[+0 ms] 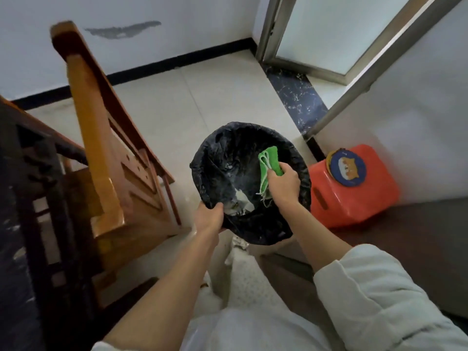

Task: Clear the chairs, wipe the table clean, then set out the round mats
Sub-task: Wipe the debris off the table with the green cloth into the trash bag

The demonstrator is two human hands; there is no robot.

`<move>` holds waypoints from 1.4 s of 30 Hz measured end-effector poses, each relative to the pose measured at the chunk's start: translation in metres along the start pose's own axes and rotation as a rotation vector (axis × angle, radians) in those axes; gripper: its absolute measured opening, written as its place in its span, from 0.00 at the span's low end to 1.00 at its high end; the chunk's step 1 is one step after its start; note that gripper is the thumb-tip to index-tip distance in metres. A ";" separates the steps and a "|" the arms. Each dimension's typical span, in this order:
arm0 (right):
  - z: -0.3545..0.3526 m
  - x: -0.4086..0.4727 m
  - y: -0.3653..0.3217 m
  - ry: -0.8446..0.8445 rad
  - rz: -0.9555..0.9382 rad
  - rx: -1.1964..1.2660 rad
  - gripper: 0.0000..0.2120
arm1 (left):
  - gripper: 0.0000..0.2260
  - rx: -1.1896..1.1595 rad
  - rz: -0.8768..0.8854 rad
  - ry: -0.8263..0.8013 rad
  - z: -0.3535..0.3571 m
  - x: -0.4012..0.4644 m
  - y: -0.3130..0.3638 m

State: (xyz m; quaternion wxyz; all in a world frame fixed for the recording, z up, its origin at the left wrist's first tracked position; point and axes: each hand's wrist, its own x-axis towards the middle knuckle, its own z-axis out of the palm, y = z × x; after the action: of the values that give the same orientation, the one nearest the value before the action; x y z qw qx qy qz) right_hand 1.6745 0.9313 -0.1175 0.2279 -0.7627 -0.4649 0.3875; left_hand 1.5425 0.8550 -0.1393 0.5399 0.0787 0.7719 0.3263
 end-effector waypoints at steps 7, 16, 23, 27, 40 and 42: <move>0.005 -0.092 0.047 -0.065 0.028 -0.047 0.07 | 0.11 0.051 -0.075 -0.050 -0.049 -0.031 -0.072; 0.010 -0.152 0.104 -0.309 -0.152 -0.321 0.06 | 0.07 0.040 -0.152 0.024 -0.088 -0.089 -0.188; 0.054 -0.228 0.118 -0.671 -0.376 -0.444 0.04 | 0.09 -0.207 -0.300 0.223 -0.138 -0.140 -0.285; 0.089 -0.282 0.113 -0.842 -0.505 -0.505 0.05 | 0.07 -0.387 -0.342 0.334 -0.175 -0.164 -0.336; 0.190 -0.390 0.082 -0.827 -0.845 -0.542 0.11 | 0.09 -0.558 -0.404 0.549 -0.273 -0.201 -0.426; 0.206 -0.402 0.068 -0.803 -0.920 -0.557 0.12 | 0.04 -0.585 -0.398 0.589 -0.285 -0.201 -0.429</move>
State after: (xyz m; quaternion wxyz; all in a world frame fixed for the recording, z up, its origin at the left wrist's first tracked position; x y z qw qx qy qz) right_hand 1.4372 0.5411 -0.1359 -0.0261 -0.3140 -0.8739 0.3701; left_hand 1.4703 0.3078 -0.1769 0.3492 -0.3230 0.7681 0.4288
